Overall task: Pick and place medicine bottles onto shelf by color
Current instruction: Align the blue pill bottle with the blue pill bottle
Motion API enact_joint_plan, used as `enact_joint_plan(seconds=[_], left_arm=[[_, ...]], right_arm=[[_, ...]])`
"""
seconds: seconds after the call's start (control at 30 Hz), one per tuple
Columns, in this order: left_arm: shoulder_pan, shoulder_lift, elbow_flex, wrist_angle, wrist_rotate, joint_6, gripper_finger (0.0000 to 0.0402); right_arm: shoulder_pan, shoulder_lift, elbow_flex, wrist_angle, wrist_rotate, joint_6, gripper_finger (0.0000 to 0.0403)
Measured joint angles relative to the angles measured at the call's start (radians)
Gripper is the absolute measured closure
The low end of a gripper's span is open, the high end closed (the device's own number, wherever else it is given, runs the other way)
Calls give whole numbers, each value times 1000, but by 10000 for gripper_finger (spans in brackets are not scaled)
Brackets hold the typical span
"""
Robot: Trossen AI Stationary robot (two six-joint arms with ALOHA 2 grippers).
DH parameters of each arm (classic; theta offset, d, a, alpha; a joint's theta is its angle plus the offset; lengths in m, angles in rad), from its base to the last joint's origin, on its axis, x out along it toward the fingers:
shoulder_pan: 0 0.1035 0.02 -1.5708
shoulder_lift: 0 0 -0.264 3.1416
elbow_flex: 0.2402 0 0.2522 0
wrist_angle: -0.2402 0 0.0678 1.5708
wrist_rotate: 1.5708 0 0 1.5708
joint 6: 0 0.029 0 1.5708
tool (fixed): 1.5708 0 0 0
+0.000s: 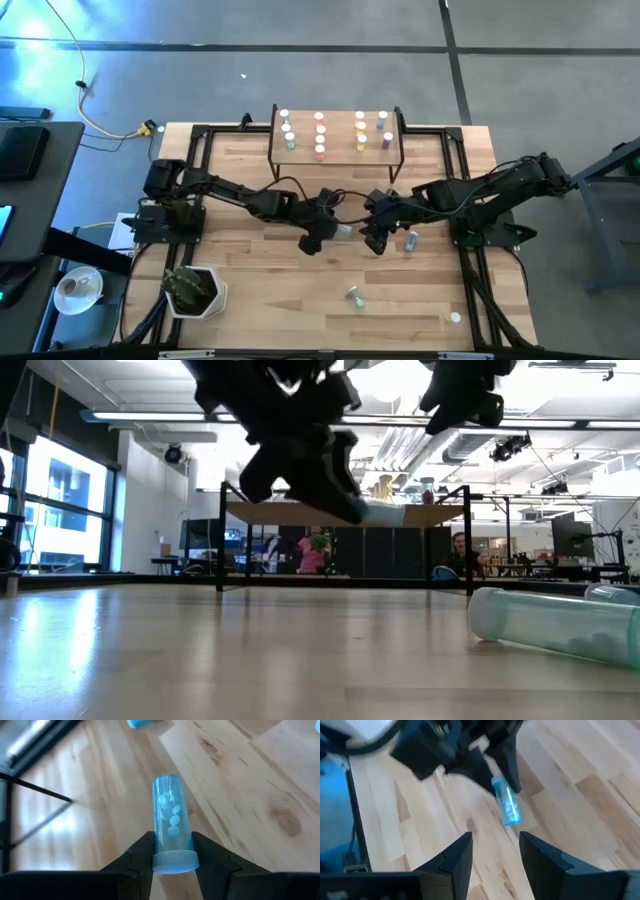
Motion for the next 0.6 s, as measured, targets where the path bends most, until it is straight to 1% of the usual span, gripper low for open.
enact_joint_plan(seconds=[0.13,0.37,0.47,0.6], left_arm=[[-26,-32,0,-2,-90,67,292],[-78,-60,0,15,-255,195,293],[-96,-71,-1,13,-321,233,292],[-116,-73,0,13,-361,253,292]], right_arm=[[-18,0,0,5,-54,-48,249],[-70,0,0,20,-68,-156,249],[-94,0,0,71,-79,-180,249],[-121,0,0,189,-82,-315,249]])
